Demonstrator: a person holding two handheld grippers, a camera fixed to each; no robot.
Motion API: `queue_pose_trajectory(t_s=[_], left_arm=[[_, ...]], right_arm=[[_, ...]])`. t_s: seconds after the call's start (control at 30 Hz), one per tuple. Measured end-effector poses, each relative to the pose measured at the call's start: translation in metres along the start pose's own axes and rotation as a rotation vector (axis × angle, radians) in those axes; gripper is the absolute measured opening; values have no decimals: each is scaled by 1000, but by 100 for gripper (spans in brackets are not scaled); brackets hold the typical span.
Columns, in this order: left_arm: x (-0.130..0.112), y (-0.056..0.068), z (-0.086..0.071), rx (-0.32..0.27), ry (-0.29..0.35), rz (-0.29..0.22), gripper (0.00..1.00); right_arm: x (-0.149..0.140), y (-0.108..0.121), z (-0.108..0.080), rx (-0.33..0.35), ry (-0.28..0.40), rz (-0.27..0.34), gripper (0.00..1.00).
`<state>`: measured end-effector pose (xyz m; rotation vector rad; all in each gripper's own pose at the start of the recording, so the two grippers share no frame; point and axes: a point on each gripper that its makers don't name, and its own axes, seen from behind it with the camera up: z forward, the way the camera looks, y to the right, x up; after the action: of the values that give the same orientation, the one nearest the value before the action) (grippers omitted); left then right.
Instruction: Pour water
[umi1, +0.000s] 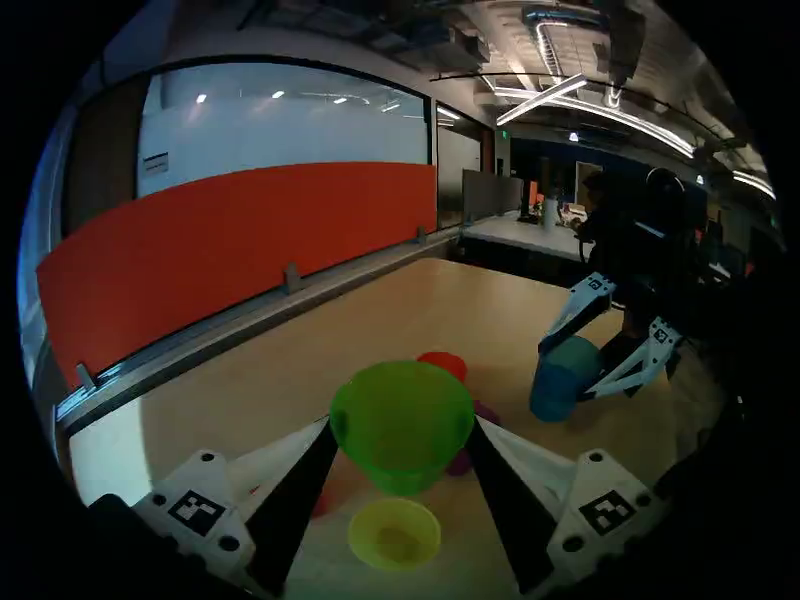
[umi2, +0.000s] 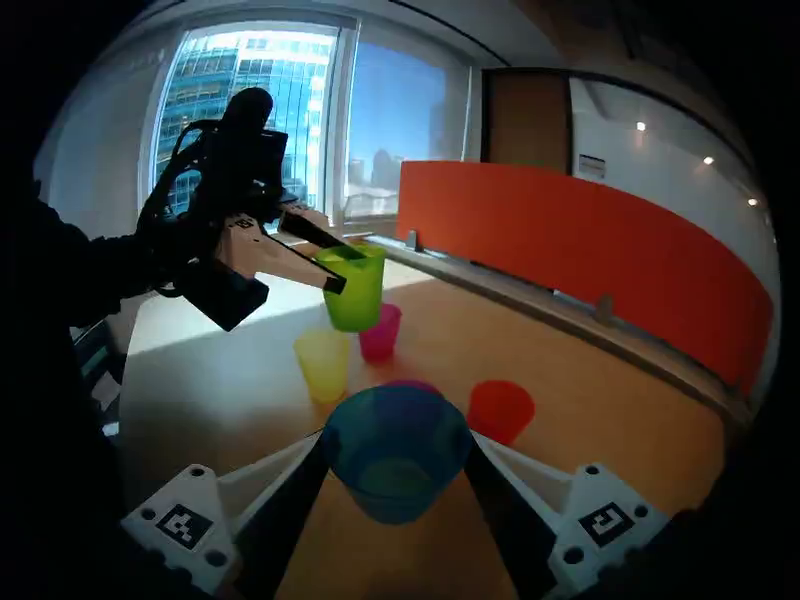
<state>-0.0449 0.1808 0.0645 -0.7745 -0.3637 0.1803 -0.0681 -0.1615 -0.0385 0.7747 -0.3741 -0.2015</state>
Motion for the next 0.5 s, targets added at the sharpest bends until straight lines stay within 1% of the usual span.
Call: queue_pose_trajectory(t_s=[0.27,0.5], left_arm=[[18,5,-25,15,83,-27,87],[30,12,-43,26,148,-25,87]], right_arm=[[25,-8,-11,-7,61,-4,92],[43,-12,-16,-4,100,-14,92]])
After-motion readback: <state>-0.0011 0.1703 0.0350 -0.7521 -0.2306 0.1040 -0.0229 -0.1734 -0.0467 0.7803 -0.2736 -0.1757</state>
